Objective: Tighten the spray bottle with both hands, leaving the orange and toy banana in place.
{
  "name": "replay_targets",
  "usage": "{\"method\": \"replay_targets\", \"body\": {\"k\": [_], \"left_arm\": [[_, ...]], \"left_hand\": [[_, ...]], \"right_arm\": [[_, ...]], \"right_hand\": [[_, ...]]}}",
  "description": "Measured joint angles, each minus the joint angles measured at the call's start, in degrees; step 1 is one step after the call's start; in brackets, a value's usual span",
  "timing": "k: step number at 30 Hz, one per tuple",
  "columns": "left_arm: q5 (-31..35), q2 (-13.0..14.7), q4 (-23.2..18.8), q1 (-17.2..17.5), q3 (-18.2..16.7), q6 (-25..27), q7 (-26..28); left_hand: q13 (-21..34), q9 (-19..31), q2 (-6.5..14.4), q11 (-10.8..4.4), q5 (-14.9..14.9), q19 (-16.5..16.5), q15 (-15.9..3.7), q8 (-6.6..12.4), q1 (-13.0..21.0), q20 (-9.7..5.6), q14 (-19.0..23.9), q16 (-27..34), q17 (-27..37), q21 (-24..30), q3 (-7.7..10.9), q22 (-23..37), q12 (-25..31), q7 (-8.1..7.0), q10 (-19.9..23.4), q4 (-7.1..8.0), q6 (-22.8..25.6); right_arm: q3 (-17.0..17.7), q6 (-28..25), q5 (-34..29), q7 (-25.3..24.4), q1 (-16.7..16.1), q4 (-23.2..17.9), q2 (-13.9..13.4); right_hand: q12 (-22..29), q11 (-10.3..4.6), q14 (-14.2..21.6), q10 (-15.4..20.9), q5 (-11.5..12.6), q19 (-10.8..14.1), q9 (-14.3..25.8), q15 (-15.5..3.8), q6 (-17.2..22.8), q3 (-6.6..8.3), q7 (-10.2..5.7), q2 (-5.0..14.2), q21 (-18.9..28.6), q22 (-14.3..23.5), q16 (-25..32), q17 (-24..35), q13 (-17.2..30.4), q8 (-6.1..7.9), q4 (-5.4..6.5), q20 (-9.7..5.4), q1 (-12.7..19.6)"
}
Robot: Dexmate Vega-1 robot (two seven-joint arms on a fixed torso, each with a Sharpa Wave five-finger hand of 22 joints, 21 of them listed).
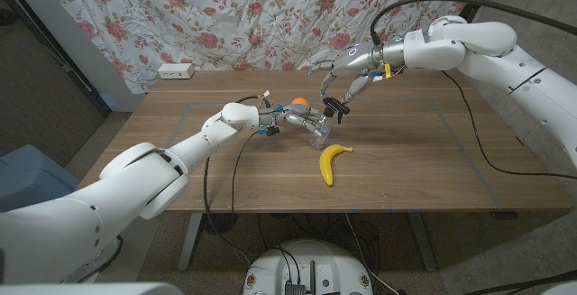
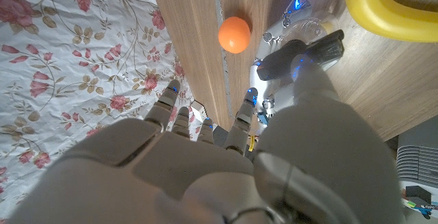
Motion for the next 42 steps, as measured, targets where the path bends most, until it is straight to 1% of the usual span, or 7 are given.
{"method": "replay_targets", "body": {"k": [14,25,30,34,36,37,42], "left_arm": [[0.23,-0.09,0.49,-0.03,0.25,-0.35,-0.3],[0.44,-0.84,2.35,-0.78,0.43,-1.66,-1.14],[0.57,-1.22,3.27,-1.29,0.56,-1.87,-1.41],[0.68,-1.22,3.27,-1.29,0.56,-1.86,-1.44],[0.74,-1.03,2.9,-1.39,0.6,-1.78,-1.44],[0.76,-1.0,2.83,-1.39,0.61,-1.7,-1.44],[0.87,-0.72,2.2,-1.39,0.63,-1.16,-1.34]], "left_hand": [[-0.04,0.0,0.0,0.03,-0.09,0.0,0.0,0.0,0.0,0.0,0.0,0.0,0.24,0.0,0.0,0.0,-0.1,0.0,0.03,0.0,0.0],[-0.02,0.0,0.0,0.2,-0.17,0.0,0.0,0.0,0.0,0.0,0.0,0.0,0.18,0.0,0.0,0.0,0.04,0.0,0.22,0.0,0.0],[-0.02,0.0,0.0,0.2,-0.18,0.0,0.0,0.0,0.0,0.0,0.0,0.0,0.13,0.0,0.0,0.0,0.03,0.0,0.21,0.0,0.0],[0.05,0.0,0.0,0.2,0.02,0.22,0.0,0.0,0.0,0.21,0.0,0.0,0.13,0.0,0.0,0.0,0.02,0.0,0.21,0.0,0.0],[0.14,0.0,0.0,0.2,0.02,0.31,0.0,0.0,0.0,0.31,0.0,0.0,0.13,0.0,0.0,0.0,0.01,0.0,0.21,0.0,0.0],[0.17,0.0,0.0,0.19,0.02,0.31,0.08,0.0,0.0,0.31,0.08,0.0,0.13,0.0,0.0,0.0,0.01,0.0,0.21,0.0,0.0],[0.42,0.0,0.0,0.19,0.02,0.31,0.1,0.0,0.0,0.31,0.1,0.0,0.13,0.0,0.0,0.0,-0.04,0.0,0.21,0.0,0.0]], "right_arm": [[-0.12,2.05,-1.0,0.01,1.06,0.52,0.26],[-0.12,4.63,-3.03,-1.9,2.1,1.66,0.29],[-0.14,7.44,-5.79,-5.04,2.48,2.26,0.27],[-0.21,7.44,-5.79,-5.04,2.73,2.95,0.23],[-0.26,7.44,-5.79,-5.04,2.81,3.21,0.22],[-0.3,9.43,-8.41,-8.31,2.85,3.38,0.22],[-0.58,10.56,-9.43,-10.05,3.0,4.13,0.23]], "right_hand": [[0.23,-0.09,0.23,0.53,0.45,0.19,-0.01,-0.23,0.49,-0.38,0.09,-0.05,0.0,0.0,0.43,-0.01,0.0,0.41,0.37,-0.19,-0.05],[0.23,-0.3,0.71,0.74,0.89,0.39,-0.01,-0.71,0.93,-0.61,0.11,-0.05,0.22,0.0,0.43,0.27,0.0,0.67,0.61,-0.39,-0.05],[0.23,-0.4,0.71,0.84,0.89,0.39,-0.01,-0.71,1.01,-0.85,0.19,-0.06,0.22,0.0,0.43,0.27,0.0,0.67,0.85,-1.03,-0.05],[0.23,-0.4,0.5,0.84,0.89,0.08,-0.02,-0.91,1.23,-0.87,-0.03,-0.83,0.22,0.0,0.43,0.27,0.01,0.66,0.87,-1.33,-0.83],[0.23,-0.4,0.3,0.83,0.89,0.08,-0.02,-1.12,1.32,-1.34,-0.12,-0.81,0.22,0.0,0.43,0.27,0.0,0.67,0.84,-1.33,-0.8],[0.23,-0.4,0.3,0.83,0.89,-0.04,-0.02,-1.12,1.32,-1.35,-0.12,-0.81,0.22,0.0,0.43,0.27,0.0,0.66,0.83,-1.44,-0.8],[0.23,-0.4,0.3,0.83,0.89,-0.13,-0.07,-1.12,1.31,-1.91,-0.12,-0.8,0.22,0.0,0.43,0.35,0.01,0.67,1.07,-1.94,-0.8]]}}
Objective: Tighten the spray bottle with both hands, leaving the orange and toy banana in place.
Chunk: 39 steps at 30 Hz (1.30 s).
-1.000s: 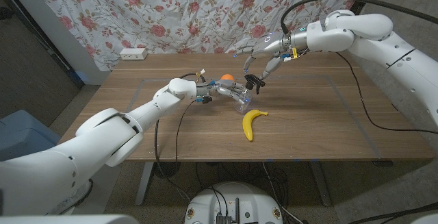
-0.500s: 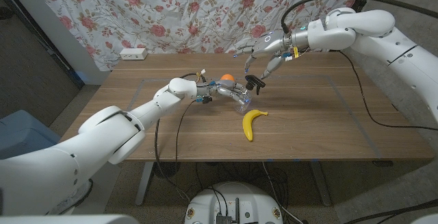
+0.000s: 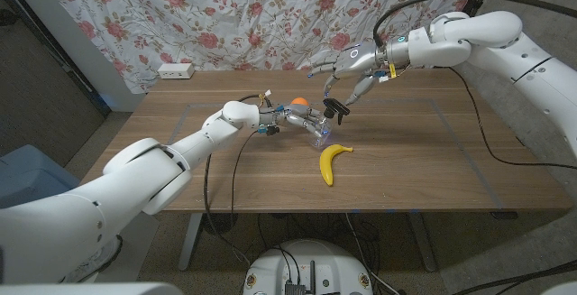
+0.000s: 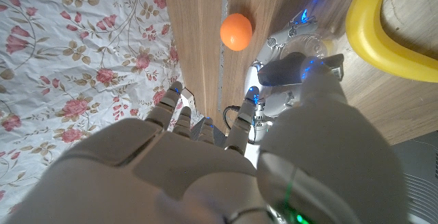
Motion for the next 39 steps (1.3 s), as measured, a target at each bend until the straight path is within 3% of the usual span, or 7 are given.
{"method": "replay_targets", "body": {"k": [22,39], "left_arm": [[0.12,1.95,-4.57,1.34,0.04,2.38,1.11],[0.14,2.28,-5.34,1.63,0.09,2.65,1.31]], "left_hand": [[-0.22,0.0,0.0,-0.08,-0.01,0.31,0.0,0.0,0.0,-0.31,0.0,0.0,0.01,0.0,0.0,0.0,0.11,0.0,-0.08,0.0,0.0],[-0.2,0.0,0.0,0.02,-0.02,0.31,0.0,0.0,0.0,-0.31,0.0,0.0,0.13,0.0,0.01,0.0,-0.01,0.0,0.03,0.0,0.0]], "right_arm": [[-1.35,2.16,-2.36,-3.83,0.21,2.02,0.5],[-2.08,1.75,0.09,-1.83,0.25,3.12,0.94]], "right_hand": [[0.0,-0.41,-0.3,0.41,0.01,0.32,-0.37,-0.32,-0.01,-2.29,0.0,0.26,0.0,0.0,0.46,0.45,0.0,-0.01,1.18,-0.3,-1.32],[0.0,-0.41,0.31,0.4,0.01,1.24,-0.43,-0.93,-0.02,-3.0,0.01,0.91,0.22,0.0,0.9,0.72,0.01,-0.05,1.57,-1.22,-1.96]]}}
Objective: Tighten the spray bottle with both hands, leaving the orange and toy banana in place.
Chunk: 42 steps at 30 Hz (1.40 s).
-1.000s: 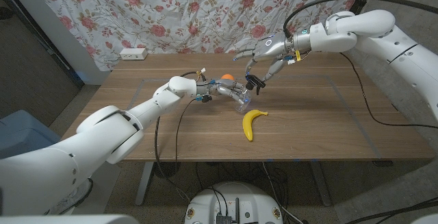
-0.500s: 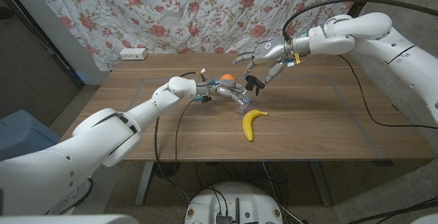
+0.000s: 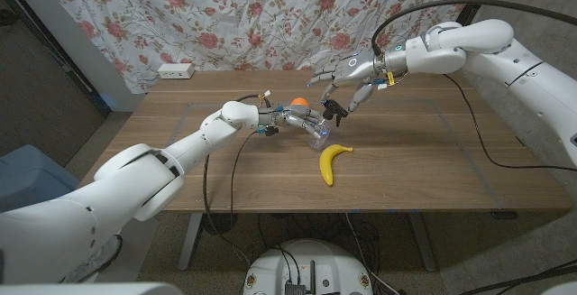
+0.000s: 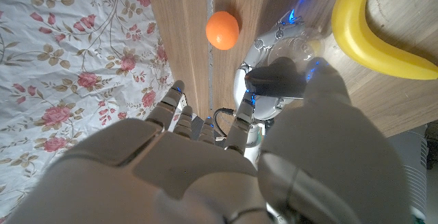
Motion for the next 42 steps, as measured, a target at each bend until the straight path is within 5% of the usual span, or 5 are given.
{"method": "replay_targets", "body": {"k": [19,42], "left_arm": [[0.21,-1.07,2.24,-1.06,0.26,-1.19,-0.37],[0.6,-1.7,3.37,-1.76,0.48,-1.85,-0.64]], "left_hand": [[0.01,0.0,0.0,-0.12,-0.06,0.0,0.0,0.0,0.0,0.0,0.0,0.0,0.02,0.0,0.0,0.0,-0.14,0.0,0.08,0.0,0.0],[0.0,0.01,0.0,-0.2,-0.22,0.0,0.0,0.0,0.0,0.0,0.0,-0.24,0.01,0.0,0.0,0.0,-0.17,0.0,0.15,0.0,0.0]], "right_arm": [[-0.01,-4.09,10.54,9.5,-0.53,1.18,1.14],[-0.43,-9.83,14.5,16.15,-0.32,0.43,1.94]], "right_hand": [[0.0,0.72,0.11,1.14,0.0,0.72,0.18,0.12,2.2,-1.27,0.3,0.22,0.0,0.0,0.0,0.25,0.0,0.71,0.97,-1.13,-1.37],[0.43,1.95,0.94,2.37,0.0,1.87,0.22,0.12,2.98,-2.29,0.3,0.98,0.0,0.0,0.42,0.52,0.0,1.27,1.99,-1.84,-3.25]]}}
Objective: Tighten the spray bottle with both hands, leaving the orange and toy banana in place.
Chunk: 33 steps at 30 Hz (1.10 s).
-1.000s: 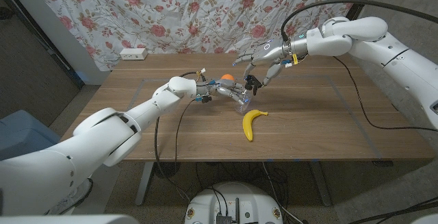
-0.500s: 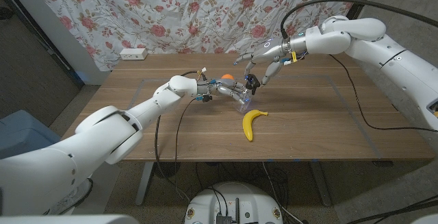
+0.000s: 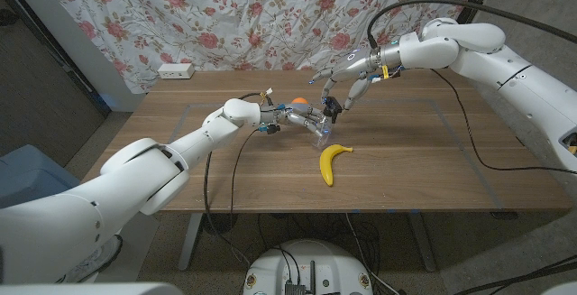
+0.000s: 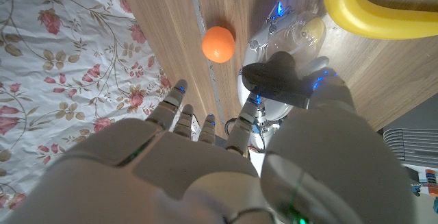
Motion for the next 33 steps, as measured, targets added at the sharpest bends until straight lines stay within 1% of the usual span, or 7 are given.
{"method": "replay_targets", "body": {"k": [2,4,7,14,27,30,33], "left_arm": [[0.02,0.0,0.0,0.0,0.0,-0.05,-0.05],[0.05,-0.11,0.3,-0.12,0.07,-0.17,-0.14],[0.09,-0.41,0.94,-0.37,0.12,-0.39,-0.23],[0.12,-1.33,3.0,-1.0,0.17,-1.44,-0.51],[0.23,-3.56,8.22,-2.67,0.21,-3.55,-0.86],[0.29,-3.89,9.02,-2.93,0.21,-3.99,-0.87],[0.39,-4.4,10.25,-3.35,0.23,-4.36,-0.87]], "left_hand": [[0.0,0.0,0.0,0.03,0.0,0.0,0.0,0.0,0.0,0.0,0.0,0.0,0.0,0.0,0.0,0.0,-0.03,0.0,0.03,0.0,0.0],[0.0,0.0,0.0,0.11,0.0,0.0,0.0,0.0,0.0,0.0,0.0,0.0,0.0,0.0,0.0,0.0,-0.15,0.0,0.12,0.0,0.0],[0.04,0.0,0.0,0.1,0.0,0.0,0.0,0.0,0.0,0.0,0.0,0.0,0.0,0.0,0.0,0.0,-0.15,0.0,0.12,0.0,0.0],[0.24,0.0,0.0,0.1,-0.05,0.0,0.0,0.0,0.0,0.0,0.0,0.0,-0.01,0.0,-0.01,0.0,-0.16,0.0,0.12,0.01,0.0],[0.02,-0.01,0.0,0.09,-0.18,0.0,-0.22,0.0,0.0,0.0,0.22,0.0,-0.01,0.0,-0.01,0.0,0.03,0.0,0.11,0.01,0.0],[-0.02,-0.01,0.0,0.09,-0.18,0.0,-0.22,0.0,0.0,0.0,0.22,0.0,-0.01,0.0,-0.01,0.0,0.03,0.0,0.11,0.01,0.0],[-0.03,-0.01,0.0,0.09,-0.18,0.0,-0.08,0.0,0.0,0.0,0.36,0.0,-0.01,0.0,-0.01,0.0,0.03,0.0,0.11,0.01,0.0]], "right_arm": [[0.0,0.0,0.0,0.0,-0.09,-0.16,-0.05],[0.0,-1.28,0.3,0.76,-0.23,-0.39,-0.13],[0.02,-2.14,0.52,1.02,-0.43,-0.65,-0.28],[0.49,-3.6,1.11,1.07,-1.26,-1.45,-0.78],[1.74,-7.67,2.89,1.09,-3.48,-3.72,-1.6],[2.06,-8.49,3.15,1.07,-4.09,-4.37,-1.72],[2.47,-9.91,3.66,0.92,-4.9,-5.22,-1.81]], "right_hand": [[0.0,-0.01,0.0,0.4,0.0,0.09,0.0,0.0,0.57,-0.23,0.17,0.57,0.0,0.0,0.33,0.18,0.0,0.34,0.24,-0.1,-0.83],[0.0,-0.22,0.31,0.61,0.0,0.29,0.01,-0.31,1.7,-0.48,0.25,0.31,0.0,0.0,0.45,0.27,0.0,0.75,0.48,-0.29,-1.2],[0.45,0.19,0.53,1.03,0.0,0.49,0.26,-0.53,3.89,-0.79,0.54,0.59,0.0,-0.04,0.46,0.27,0.0,1.89,0.79,-0.5,-2.25],[0.7,-0.61,1.33,3.1,-0.01,1.93,0.51,-1.33,8.89,-1.18,1.58,1.06,0.0,-0.29,0.96,0.53,0.01,4.36,1.18,-1.11,-2.71],[1.55,-0.98,3.27,7.46,-0.01,3.78,0.53,-2.66,13.76,-1.5,2.91,1.88,0.22,-0.28,1.61,0.8,0.0,6.65,1.49,-2.06,-3.54],[1.88,-1.12,3.93,8.52,-0.01,4.3,0.6,-2.82,14.73,-1.81,3.4,2.48,0.22,-0.28,1.9,0.8,0.0,7.24,1.81,-2.25,-4.14],[2.1,-0.97,4.53,9.55,0.0,5.0,0.73,-3.09,15.49,-2.14,3.76,2.26,0.22,-0.28,2.26,1.04,0.01,7.58,2.14,-2.14,-4.82]]}}
